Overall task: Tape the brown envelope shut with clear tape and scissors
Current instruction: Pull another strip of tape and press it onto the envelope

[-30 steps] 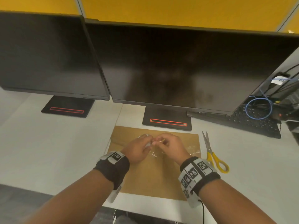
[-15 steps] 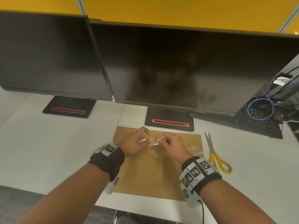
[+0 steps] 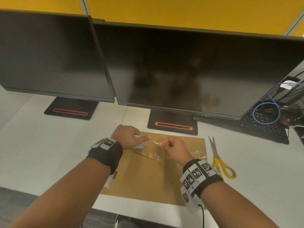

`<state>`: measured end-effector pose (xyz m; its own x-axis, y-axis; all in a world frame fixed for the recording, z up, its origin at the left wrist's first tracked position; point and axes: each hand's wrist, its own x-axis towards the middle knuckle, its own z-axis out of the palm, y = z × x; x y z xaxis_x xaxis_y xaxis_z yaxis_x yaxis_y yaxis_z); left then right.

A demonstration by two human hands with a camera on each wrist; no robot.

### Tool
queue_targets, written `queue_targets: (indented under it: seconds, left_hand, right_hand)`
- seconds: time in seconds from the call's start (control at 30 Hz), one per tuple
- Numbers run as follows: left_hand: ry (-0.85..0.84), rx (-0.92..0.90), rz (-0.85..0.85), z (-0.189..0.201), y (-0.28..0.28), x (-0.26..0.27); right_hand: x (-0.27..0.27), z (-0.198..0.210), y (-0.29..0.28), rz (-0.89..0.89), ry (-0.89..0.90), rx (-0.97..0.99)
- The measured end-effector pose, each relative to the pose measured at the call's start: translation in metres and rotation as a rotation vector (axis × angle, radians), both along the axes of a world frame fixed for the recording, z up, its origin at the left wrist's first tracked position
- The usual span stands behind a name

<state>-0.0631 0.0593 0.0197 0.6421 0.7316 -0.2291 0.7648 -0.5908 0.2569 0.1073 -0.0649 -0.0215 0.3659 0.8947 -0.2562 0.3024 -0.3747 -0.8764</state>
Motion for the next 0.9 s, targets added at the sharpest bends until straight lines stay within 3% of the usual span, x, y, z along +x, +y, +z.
queue_targets:
  seconds: [0.1,0.17,0.23,0.37,0.5,0.57,0.73,0.8,0.9]
  left_hand:
    - [-0.314,-0.245,0.133,-0.009,0.003,-0.006]
    - [-0.384,-0.274,0.145,-0.012,-0.001,-0.005]
    - [-0.333,-0.207,0.102,-0.014,-0.007,-0.004]
    - [0.007,0.080,-0.035,-0.006,-0.007,0.002]
    - [0.167,0.115,0.001,0.003,0.000,0.001]
    - [0.108,0.037,0.091,0.005,0.006,-0.001]
    - [-0.304,-0.472,0.282,0.004,0.014,-0.010]
    - [-0.273,-0.452,0.248,0.003,0.012,-0.011]
    - [-0.068,-0.234,0.097,0.002,0.010,-0.012]
  right_hand:
    - [0.002,-0.008,-0.004,-0.004,0.023,-0.023]
    - [0.001,-0.009,-0.005,0.001,0.004,-0.032]
    - [0.002,-0.010,-0.006,0.004,-0.025,-0.050]
    - [0.006,-0.010,-0.008,0.029,-0.097,-0.089]
    - [0.004,-0.010,-0.008,0.036,-0.098,-0.093]
    - [0.004,-0.012,-0.010,0.030,-0.072,-0.101]
    - [0.002,-0.018,-0.016,0.065,-0.037,-0.103]
    - [0.003,-0.019,-0.017,0.064,-0.045,-0.113]
    - [0.007,-0.015,-0.019,0.105,-0.059,-0.145]
